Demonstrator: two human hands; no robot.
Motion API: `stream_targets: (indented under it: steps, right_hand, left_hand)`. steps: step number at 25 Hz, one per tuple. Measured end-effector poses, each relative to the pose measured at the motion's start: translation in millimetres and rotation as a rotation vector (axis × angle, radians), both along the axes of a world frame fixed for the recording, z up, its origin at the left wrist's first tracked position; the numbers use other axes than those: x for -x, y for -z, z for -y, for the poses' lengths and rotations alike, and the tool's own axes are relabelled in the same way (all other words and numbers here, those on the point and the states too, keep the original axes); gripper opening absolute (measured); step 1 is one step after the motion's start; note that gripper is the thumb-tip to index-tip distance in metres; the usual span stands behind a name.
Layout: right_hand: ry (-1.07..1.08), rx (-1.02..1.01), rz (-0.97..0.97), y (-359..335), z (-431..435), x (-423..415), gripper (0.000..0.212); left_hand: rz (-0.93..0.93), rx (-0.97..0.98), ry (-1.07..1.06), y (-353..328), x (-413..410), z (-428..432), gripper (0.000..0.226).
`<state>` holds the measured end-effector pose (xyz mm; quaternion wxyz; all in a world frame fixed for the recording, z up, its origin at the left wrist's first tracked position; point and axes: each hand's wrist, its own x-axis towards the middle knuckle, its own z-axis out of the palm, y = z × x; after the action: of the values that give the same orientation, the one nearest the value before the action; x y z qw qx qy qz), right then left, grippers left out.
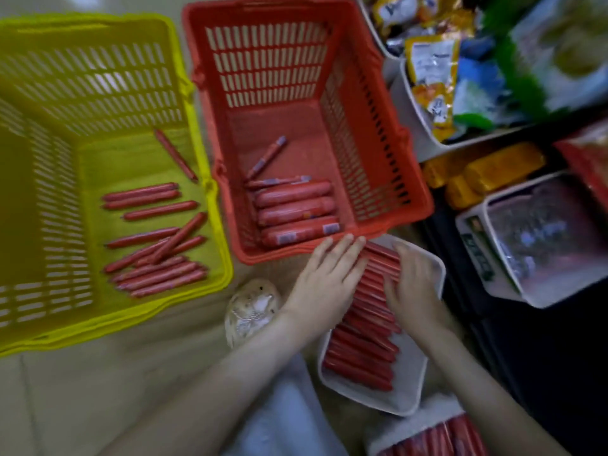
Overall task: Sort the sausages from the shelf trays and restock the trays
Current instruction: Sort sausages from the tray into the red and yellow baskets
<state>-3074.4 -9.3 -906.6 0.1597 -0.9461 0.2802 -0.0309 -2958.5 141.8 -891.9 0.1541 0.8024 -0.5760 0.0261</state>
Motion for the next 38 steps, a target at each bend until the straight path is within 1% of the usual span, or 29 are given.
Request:
stream_targets:
  steps: [2, 4, 5, 6, 8, 11, 14, 15, 18, 19, 20, 22, 23, 25, 26, 27, 28, 30, 31, 32, 33, 36, 38]
  right_hand:
    - [0.021, -0.055, -0.123, 39, 2, 26, 0.053]
    - [-0.008, -0.098, -0.289, 71, 1, 39, 0.063]
    - [-0.027, -0.111, -0.379, 84, 0, 44, 0.067]
    - [-0.038, -0.127, -0.458, 95, -2, 47, 0.067]
    - [-0.022, -0.125, -0.537, 112, -3, 53, 0.063]
    - [-0.011, -0.113, -0.561, 126, 0, 52, 0.064]
    - [-0.085, -0.104, -0.604, 131, 8, 49, 0.069]
    - [-0.105, -0.106, -0.620, 132, 7, 46, 0.067]
    - [-0.078, -0.238, -0.672, 132, 6, 39, 0.043]
    - [-0.032, -0.302, -0.686, 131, 7, 39, 0.041]
    - [0.017, -0.361, -0.680, 128, 8, 40, 0.042]
    - [0.098, -0.448, -0.614, 117, 9, 44, 0.043]
    - [0.152, -0.489, -0.535, 107, 7, 45, 0.040]
    - [0.310, -0.638, -0.333, 78, 0, 43, 0.028]
    - [0.393, -0.743, -0.236, 57, -4, 40, 0.023]
    - [0.476, -0.872, -0.139, 33, -8, 36, 0.019]
    - [0.549, -1.026, -0.033, 8, -13, 32, 0.017]
    - [0.630, -1.342, 0.223, -46, -22, 22, 0.021]
    - [0.642, -1.484, 0.346, -73, -27, 18, 0.024]
    - [0.635, -1.591, 0.446, -103, -32, 14, 0.026]
    - [0.622, -1.660, 0.516, -130, -37, 11, 0.028]
    - [0.512, -1.750, 0.638, -204, -54, 12, 0.043]
    - [0.445, -1.772, 0.694, -248, -71, 19, 0.052]
  left_hand:
    - [0.103, -0.144, 0.124, 28, 11, 13, 0.047]
    - [0.147, -0.269, 0.299, 56, 15, 17, 0.056]
    - [0.149, -0.351, 0.348, 69, 14, 17, 0.064]
    - [0.129, -0.437, 0.353, 79, 12, 15, 0.071]
    - [0.068, -0.519, 0.299, 100, 9, 5, 0.072]
    - [-0.012, -0.495, 0.211, 117, 16, -4, 0.070]
    - [-0.054, -0.451, 0.143, 119, 29, -5, 0.072]
    - [-0.061, -0.454, 0.136, 119, 31, -5, 0.071]
    - [-0.081, -0.455, 0.159, 115, 31, -4, 0.067]
    - [-0.094, -0.431, 0.168, 112, 30, -2, 0.065]
    - [-0.167, -0.397, 0.172, 110, 29, -1, 0.062]
    - [-0.449, -0.299, 0.124, 100, 27, 1, 0.059]
    - [-0.576, -0.241, 0.084, 92, 25, 1, 0.058]
    - [-0.752, -0.145, -0.028, 73, 21, 2, 0.053]
    - [-0.874, -0.133, -0.104, 59, 20, 3, 0.050]
    - [-1.044, -0.169, -0.177, 40, 17, 6, 0.047]
    - [-1.256, -0.219, -0.233, 18, 15, 10, 0.042]
    - [-1.694, -0.281, -0.244, -31, 11, 16, 0.034]
    - [-1.845, -0.287, -0.206, -56, 10, 17, 0.031]
    - [-1.929, -0.272, -0.146, -83, 11, 17, 0.031]
    - [-1.955, -0.246, -0.093, -107, 11, 16, 0.031]
    - [-1.911, -0.151, -0.031, -177, 16, 6, 0.028]
    - [-1.887, -0.072, -0.003, -218, 22, -12, 0.032]
